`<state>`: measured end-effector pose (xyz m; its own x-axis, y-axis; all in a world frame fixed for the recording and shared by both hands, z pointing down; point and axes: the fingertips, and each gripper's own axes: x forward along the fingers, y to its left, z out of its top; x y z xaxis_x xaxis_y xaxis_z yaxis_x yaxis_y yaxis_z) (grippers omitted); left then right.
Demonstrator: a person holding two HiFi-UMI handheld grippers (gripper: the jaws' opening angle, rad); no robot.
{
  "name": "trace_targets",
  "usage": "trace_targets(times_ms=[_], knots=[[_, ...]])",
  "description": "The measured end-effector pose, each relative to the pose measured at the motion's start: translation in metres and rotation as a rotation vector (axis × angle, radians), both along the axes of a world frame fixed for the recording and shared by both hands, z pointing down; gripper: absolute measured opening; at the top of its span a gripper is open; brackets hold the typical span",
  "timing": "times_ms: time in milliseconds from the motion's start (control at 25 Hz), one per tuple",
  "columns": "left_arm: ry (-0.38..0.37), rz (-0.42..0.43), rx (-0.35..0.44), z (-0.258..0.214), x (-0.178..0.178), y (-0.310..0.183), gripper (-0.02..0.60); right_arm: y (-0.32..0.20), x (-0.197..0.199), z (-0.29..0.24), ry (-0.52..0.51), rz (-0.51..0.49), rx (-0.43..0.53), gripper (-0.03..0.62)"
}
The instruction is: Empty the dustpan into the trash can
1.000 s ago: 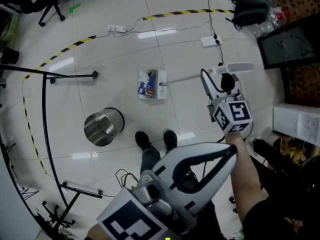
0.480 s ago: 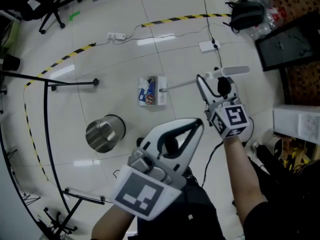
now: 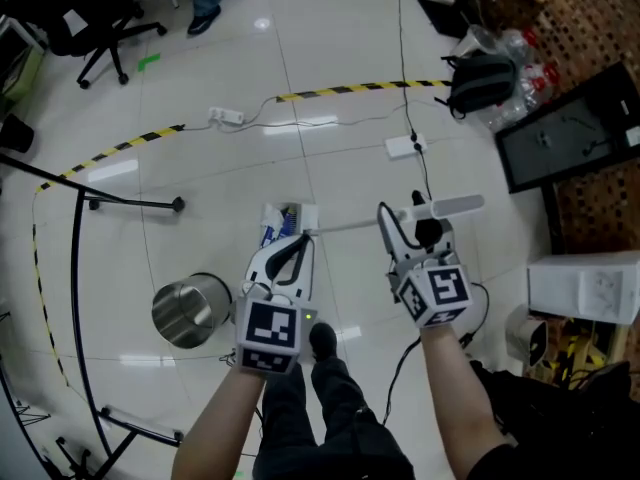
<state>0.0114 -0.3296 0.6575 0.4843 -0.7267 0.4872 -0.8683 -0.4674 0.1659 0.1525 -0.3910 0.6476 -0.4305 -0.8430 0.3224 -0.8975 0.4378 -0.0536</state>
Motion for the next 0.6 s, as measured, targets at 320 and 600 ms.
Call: trace_targets(times_ms=[320,600], knots=[[-0.043,-0.097,0.036,0.013,-0.031,-0.011,-0.002,-0.005,0.007,0.000,0.000,-0.016,-0.015,0.238],[0.006,-0.184,-0.097,0.022,-0.050,0.041,-0.002,-0.005,0.013,-0.004,0.002,-0.050,-0.043,0.233]])
